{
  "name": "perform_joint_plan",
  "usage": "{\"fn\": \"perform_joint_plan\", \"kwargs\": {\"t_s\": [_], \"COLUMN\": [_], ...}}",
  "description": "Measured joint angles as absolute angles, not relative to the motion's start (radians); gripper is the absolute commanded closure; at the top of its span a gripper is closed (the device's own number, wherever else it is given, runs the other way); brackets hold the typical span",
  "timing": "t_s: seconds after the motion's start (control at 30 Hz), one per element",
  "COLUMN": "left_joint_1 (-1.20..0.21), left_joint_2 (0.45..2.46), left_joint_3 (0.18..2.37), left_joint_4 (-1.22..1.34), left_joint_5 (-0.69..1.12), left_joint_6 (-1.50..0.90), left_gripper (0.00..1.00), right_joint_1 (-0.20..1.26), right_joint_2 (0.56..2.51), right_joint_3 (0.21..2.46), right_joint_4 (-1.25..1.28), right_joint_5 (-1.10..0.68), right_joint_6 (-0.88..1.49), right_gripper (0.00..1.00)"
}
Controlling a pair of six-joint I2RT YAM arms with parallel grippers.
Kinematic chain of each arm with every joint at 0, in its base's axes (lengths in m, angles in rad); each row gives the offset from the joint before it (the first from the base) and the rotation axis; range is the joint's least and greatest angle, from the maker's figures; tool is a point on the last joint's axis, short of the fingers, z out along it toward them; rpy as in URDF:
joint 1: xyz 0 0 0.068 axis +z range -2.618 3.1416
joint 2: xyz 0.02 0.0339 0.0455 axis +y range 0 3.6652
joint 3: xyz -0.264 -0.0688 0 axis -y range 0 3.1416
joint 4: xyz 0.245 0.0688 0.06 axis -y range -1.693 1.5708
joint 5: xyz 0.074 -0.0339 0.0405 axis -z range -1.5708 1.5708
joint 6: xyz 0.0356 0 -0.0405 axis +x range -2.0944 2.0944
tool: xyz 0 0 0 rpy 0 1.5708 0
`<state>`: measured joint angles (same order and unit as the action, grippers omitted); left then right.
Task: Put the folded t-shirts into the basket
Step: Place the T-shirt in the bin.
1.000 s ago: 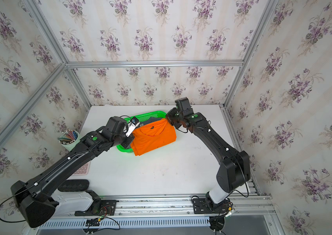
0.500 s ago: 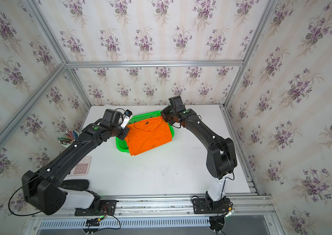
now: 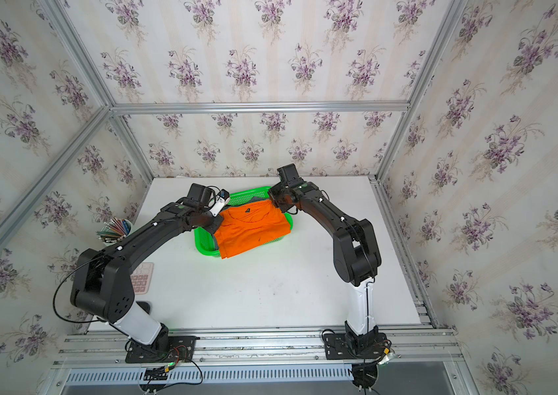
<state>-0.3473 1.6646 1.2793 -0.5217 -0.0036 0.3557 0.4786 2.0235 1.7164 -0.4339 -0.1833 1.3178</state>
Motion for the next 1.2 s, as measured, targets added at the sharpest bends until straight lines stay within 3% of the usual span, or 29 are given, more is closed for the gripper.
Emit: {"fn": "perform_joint_plan", "kwargs": {"t_s": [0.53,0.6,0.63,0.7,0.77,0.8,0.83,0.87,1.03,1.2], "left_joint_1": [-0.323,-0.321,-0.32,-0.315,-0.305,-0.297,-0.291,-0.285,-0.283,-0.265], "left_joint_2": [1.785,1.794,1.793,1.784,1.766,1.754,1.742,1.728,1.646,1.46], "left_joint_3": [1.398,1.398,1.388,1.364,1.343,1.335,1.33,1.327,1.324,1.299], "left_joint_4": [-0.529,-0.529,-0.521,-0.511,-0.506,-0.506,-0.502,-0.496,-0.467,-0.453], "left_joint_5": [-0.03,-0.035,-0.039,-0.043,-0.055,-0.062,-0.069,-0.08,-0.181,-0.261], "left_joint_6": [0.47,0.473,0.473,0.472,0.463,0.45,0.449,0.444,0.406,0.349], "left_gripper": [1.0,0.93,0.88,0.72,0.63,0.53,0.35,0.26,0.23,0.22], "right_joint_1": [0.477,0.477,0.477,0.478,0.477,0.476,0.476,0.475,0.467,0.448], "right_joint_2": [2.106,2.114,2.116,2.117,2.114,2.11,2.106,2.099,2.038,1.939], "right_joint_3": [1.746,1.751,1.754,1.757,1.759,1.759,1.759,1.76,1.762,1.742], "right_joint_4": [-0.357,-0.351,-0.348,-0.345,-0.331,-0.324,-0.318,-0.31,-0.308,-0.319], "right_joint_5": [-0.181,-0.191,-0.192,-0.199,-0.195,-0.191,-0.186,-0.183,-0.154,-0.104], "right_joint_6": [1.388,1.395,1.398,1.409,1.404,1.4,1.391,1.384,1.325,1.201], "right_gripper": [1.0,0.97,0.88,0.54,0.28,0.2,0.13,0.07,0.01,0.04]}}
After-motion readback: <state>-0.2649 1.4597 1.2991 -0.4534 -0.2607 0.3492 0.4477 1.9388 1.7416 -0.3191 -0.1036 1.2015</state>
